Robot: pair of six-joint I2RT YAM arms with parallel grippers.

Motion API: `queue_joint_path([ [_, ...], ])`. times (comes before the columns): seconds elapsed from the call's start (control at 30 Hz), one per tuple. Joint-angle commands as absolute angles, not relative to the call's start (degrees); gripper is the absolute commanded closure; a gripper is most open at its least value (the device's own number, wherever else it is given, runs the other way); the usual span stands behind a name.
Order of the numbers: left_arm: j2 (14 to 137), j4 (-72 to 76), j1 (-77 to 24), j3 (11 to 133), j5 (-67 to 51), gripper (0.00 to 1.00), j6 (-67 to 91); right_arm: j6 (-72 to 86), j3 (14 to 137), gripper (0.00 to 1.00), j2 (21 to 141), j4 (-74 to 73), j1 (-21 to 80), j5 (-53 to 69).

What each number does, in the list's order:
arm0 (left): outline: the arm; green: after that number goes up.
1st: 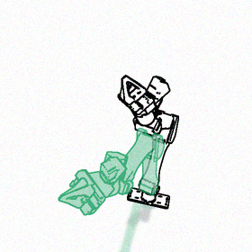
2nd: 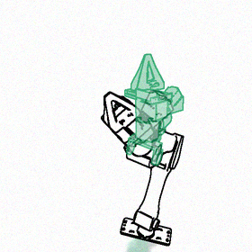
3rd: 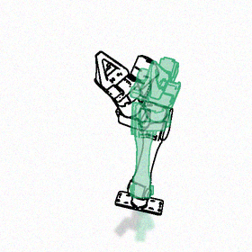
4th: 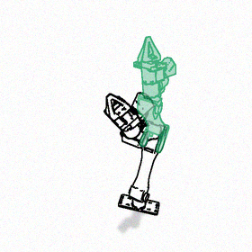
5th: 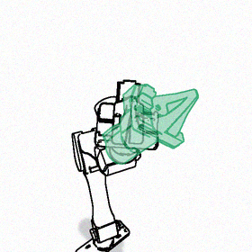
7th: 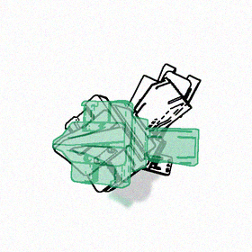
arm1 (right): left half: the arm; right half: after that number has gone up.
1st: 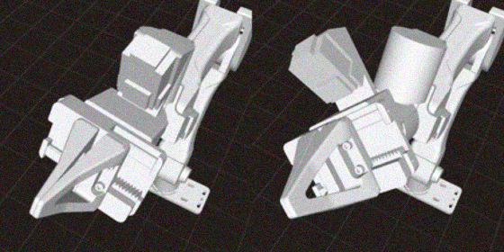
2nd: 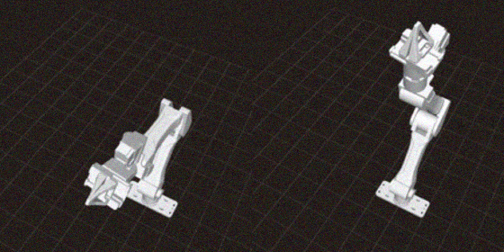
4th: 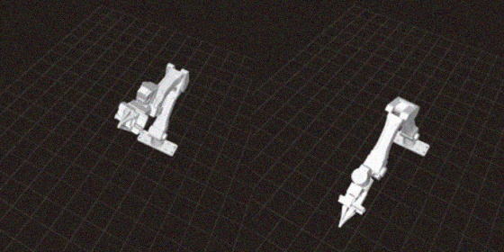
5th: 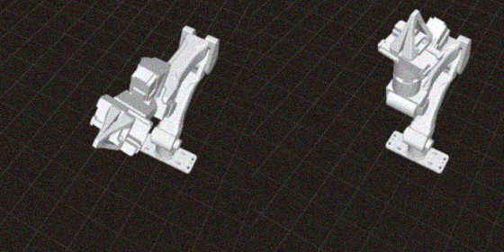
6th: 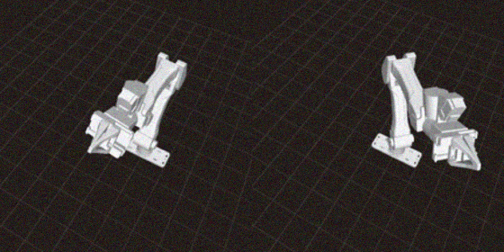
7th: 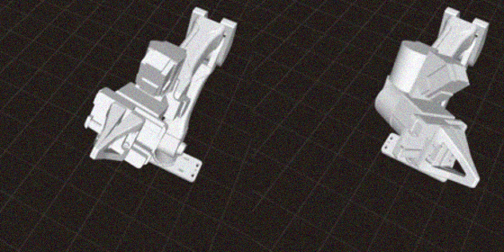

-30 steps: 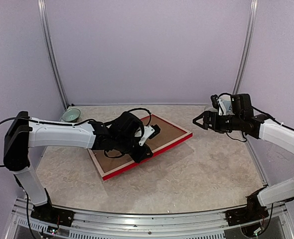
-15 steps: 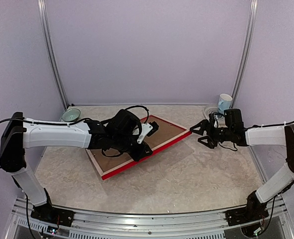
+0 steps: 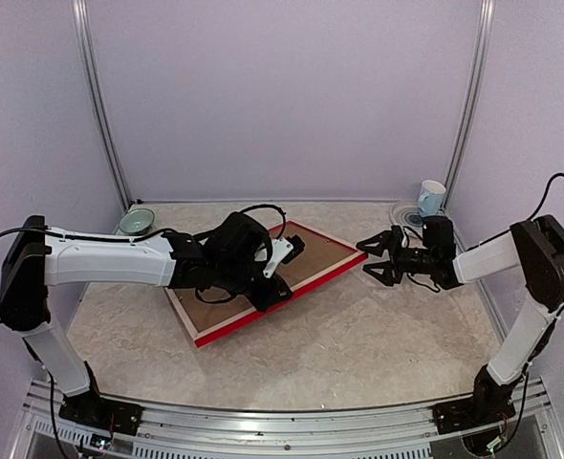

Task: Put the photo into the frame
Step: Turn over the photo frame.

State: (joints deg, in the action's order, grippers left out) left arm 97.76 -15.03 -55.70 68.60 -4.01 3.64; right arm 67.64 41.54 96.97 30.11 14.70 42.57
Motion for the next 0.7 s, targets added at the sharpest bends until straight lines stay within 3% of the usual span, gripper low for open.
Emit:
queue_joint_path([
  [0.0, 94.9, -10.7, -56.3, 69.0, -2.3, 1.00, 4.0, 75.0, 39.9, 0.23, 99.6, 41.8, 14.2, 45.6],
  [0.4, 97.2, -12.8, -59.4, 70.9, 2.6, 1.00, 3.2, 79.8, 39.9, 0.41, 103.3, 45.8, 14.1, 46.0],
  [0.67, 98.4, -13.1, -60.2, 71.1, 3.6, 1.00, 3.0, 82.9, 39.1, 0.70, 106.3, 51.3, 14.2, 47.3],
])
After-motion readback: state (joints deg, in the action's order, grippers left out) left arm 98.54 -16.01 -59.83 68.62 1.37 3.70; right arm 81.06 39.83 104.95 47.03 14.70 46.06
